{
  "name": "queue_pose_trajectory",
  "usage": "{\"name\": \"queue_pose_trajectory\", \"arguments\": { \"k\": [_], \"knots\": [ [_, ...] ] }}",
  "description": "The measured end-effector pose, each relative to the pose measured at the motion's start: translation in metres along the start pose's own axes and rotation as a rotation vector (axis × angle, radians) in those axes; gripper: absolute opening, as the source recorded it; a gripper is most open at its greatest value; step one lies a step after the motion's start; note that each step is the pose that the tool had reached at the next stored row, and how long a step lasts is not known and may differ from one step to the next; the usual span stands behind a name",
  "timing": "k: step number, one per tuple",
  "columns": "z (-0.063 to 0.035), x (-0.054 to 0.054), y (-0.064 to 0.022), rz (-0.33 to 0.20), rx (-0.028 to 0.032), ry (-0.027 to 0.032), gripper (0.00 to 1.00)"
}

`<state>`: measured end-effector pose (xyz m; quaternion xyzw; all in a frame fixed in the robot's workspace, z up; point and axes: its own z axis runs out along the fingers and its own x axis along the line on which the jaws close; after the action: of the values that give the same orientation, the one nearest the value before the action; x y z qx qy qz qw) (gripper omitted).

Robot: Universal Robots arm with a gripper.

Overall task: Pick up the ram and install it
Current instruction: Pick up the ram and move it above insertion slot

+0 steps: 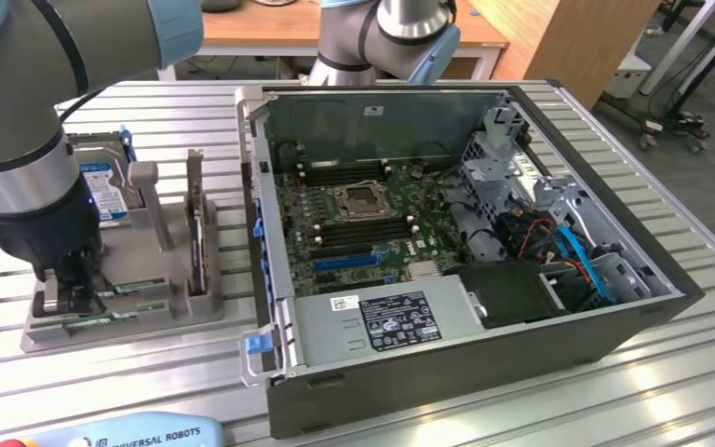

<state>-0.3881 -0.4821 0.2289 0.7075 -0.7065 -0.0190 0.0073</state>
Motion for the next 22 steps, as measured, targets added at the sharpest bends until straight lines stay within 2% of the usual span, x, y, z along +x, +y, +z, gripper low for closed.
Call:
{"name": "queue_pose_trajectory", "arguments": {
  "k": [22],
  "knots": [
    [0.0211, 0.0, -0.0008, 0.0, 0.0, 0.0, 0.35]
  ]
}}
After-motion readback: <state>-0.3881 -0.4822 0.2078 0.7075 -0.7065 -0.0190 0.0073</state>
